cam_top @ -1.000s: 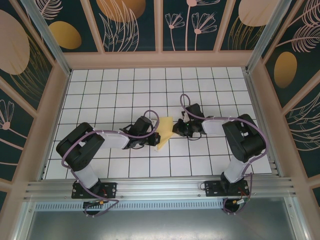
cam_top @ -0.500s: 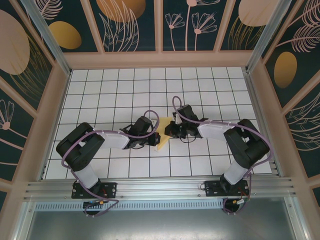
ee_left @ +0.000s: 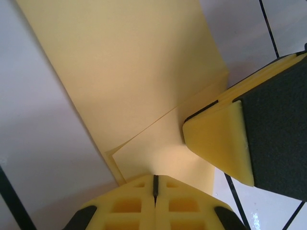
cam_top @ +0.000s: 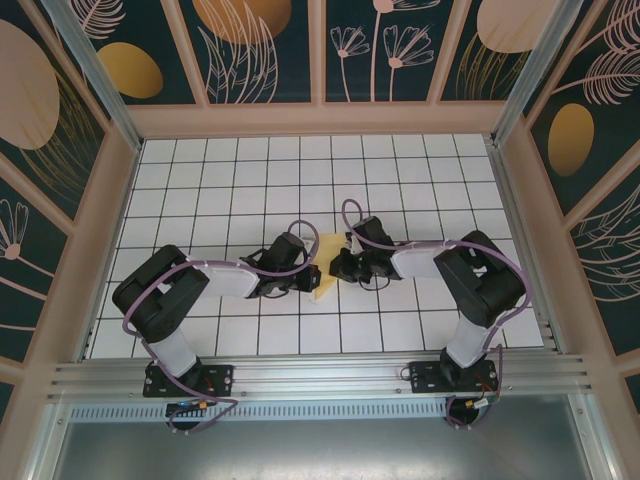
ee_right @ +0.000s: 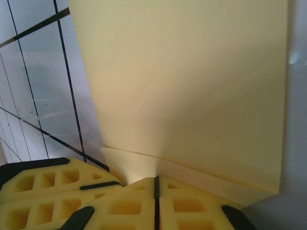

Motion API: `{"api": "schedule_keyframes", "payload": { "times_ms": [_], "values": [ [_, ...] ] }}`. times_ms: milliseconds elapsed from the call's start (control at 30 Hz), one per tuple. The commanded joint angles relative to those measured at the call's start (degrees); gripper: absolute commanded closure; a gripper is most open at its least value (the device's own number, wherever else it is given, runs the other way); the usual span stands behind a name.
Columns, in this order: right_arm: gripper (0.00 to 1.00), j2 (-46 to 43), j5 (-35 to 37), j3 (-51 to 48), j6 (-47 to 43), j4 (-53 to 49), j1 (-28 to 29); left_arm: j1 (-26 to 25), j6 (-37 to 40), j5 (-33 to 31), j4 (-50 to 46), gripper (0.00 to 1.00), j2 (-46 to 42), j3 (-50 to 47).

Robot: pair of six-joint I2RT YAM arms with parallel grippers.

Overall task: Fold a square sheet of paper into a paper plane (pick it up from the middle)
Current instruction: Third fold the triangle at the center of the table.

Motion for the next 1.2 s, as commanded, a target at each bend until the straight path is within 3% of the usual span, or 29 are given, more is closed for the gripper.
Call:
{"api": "schedule_keyframes", "payload": {
  "times_ms": [0, 367, 800, 1167],
  "values": [
    [0.9, 2.19, 0.31, -0.83, 0.5, 1.68, 0.27, 0.49, 0.31, -6.0, -8.79, 1.0, 2.29, -1.42],
    [0.89, -6.68, 0.35, -3.89, 1.83, 0.34, 1.07, 0.57, 0.41, -6.42, -9.32, 1.0, 2.16, -1.3],
    [0.89, -0.96, 0.87, -4.08, 2.48, 2.22, 2.62, 0.53, 0.94, -5.96, -9.57, 1.0, 2.03, -0.9],
    [0.89, -6.51, -0.79, -4.7, 3.91, 3.7, 4.13, 0.53, 1.2, -5.89, -9.67, 1.0, 1.97, -1.08]
  ]
}}
